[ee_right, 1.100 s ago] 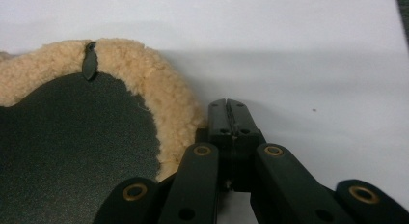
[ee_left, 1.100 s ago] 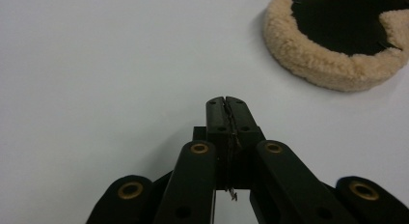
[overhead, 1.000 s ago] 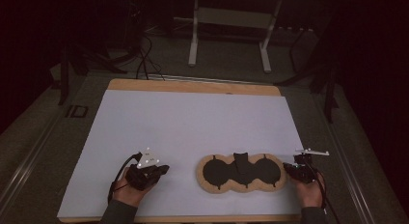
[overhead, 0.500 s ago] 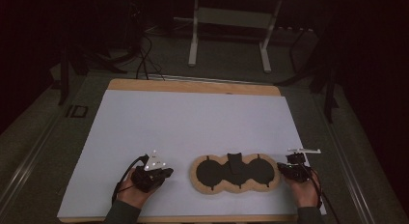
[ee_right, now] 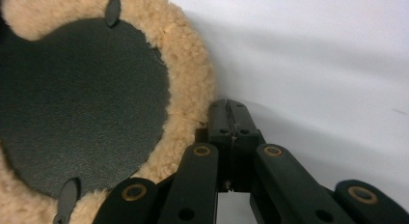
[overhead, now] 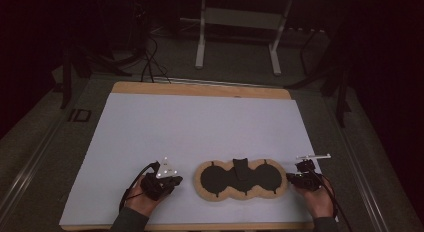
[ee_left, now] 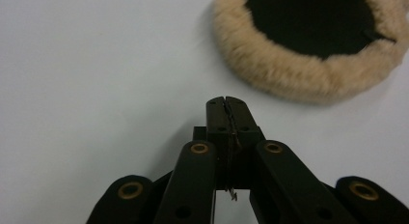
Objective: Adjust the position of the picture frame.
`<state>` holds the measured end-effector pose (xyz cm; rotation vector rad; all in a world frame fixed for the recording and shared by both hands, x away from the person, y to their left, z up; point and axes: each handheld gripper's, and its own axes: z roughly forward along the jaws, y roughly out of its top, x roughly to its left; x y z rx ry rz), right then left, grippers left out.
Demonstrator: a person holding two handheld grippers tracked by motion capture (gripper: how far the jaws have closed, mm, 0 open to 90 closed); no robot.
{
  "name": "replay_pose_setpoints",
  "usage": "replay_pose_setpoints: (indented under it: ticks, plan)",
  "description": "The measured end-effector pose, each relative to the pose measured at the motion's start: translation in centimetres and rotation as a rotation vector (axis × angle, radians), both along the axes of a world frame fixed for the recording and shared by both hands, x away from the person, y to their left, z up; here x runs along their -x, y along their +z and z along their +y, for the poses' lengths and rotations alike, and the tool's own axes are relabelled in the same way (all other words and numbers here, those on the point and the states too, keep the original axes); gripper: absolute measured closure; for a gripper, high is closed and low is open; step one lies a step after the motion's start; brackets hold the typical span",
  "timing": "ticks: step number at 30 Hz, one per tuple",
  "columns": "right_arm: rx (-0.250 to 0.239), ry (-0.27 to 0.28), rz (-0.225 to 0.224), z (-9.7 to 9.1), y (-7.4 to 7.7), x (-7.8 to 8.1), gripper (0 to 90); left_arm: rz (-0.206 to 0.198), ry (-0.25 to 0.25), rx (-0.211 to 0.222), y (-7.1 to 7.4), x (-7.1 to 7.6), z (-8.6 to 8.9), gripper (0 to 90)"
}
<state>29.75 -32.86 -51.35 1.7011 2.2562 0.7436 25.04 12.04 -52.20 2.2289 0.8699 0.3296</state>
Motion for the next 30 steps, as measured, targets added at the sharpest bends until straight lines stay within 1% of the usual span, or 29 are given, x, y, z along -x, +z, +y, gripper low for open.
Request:
replay_pose_setpoints:
  ticks: [1,4,7,8,9,10,11,12,15,17,19,21,23,26,29,30]
  plan:
    - [-0.009,0.009,-0.001,0.4,-0.1,-0.1,90.0,0.003,-0.004,-0.005,0.0,0.0,0.0,90.0]
    - [-0.007,0.03,-0.012,1.8,-0.1,-0.5,90.0,0.018,-0.004,-0.004,-0.2,0.0,-0.1,90.0]
    - [-0.012,0.053,-0.026,3.3,-0.2,-0.9,90.0,0.031,0.002,-0.014,-0.3,0.0,0.1,90.0]
    - [-0.006,0.056,-0.03,3.7,-0.2,-1.0,90.0,0.037,0.002,-0.007,-0.2,0.0,0.3,90.0]
    - [0.009,0.051,-0.042,4.1,-0.1,-1.1,90.0,0.045,0.004,-0.001,-0.2,-0.1,0.5,90.0]
    - [0.006,0.052,-0.054,4.4,-0.1,-1.1,90.0,0.049,0.005,0.001,-0.2,-0.1,0.6,90.0]
    - [0.009,0.053,-0.06,4.6,-0.1,-1.2,90.0,0.05,0.005,0.004,-0.2,0.0,0.7,90.0]
    - [0.005,0.052,-0.067,4.7,-0.2,-1.2,90.0,0.048,0.003,-0.004,-0.2,0.0,0.8,90.0]
    - [-0.008,0.058,-0.067,4.7,-0.2,-1.4,90.0,0.045,0.002,-0.011,-0.2,0.1,0.8,90.0]
    - [0.011,0.064,-0.07,4.7,-0.1,-1.3,90.0,0.046,0.001,-0.017,-0.2,0.1,0.8,90.0]
    - [0.043,0.078,-0.074,4.8,0.1,-1.1,90.0,0.045,0.008,-0.028,-0.2,0.1,1.0,90.0]
    - [0.061,0.101,-0.059,4.7,0.2,-0.8,90.0,0.046,0.02,-0.041,-0.3,0.1,1.1,90.0]
    - [0.068,0.126,-0.037,4.6,0.2,-0.4,90.0,0.055,0.025,-0.039,-0.3,0.0,1.4,90.0]
    - [0.047,0.165,-0.006,4.1,0.3,0.1,90.0,0.061,0.024,-0.04,-0.3,0.0,1.5,90.0]
    - [0.033,0.196,0.011,3.9,0.2,0.2,90.0,0.077,0.015,-0.027,-0.4,-0.1,1.4,90.0]
    - [0.025,0.202,0.019,3.8,0.2,0.3,90.0,0.081,0.008,-0.029,-0.4,-0.1,1.3,90.0]
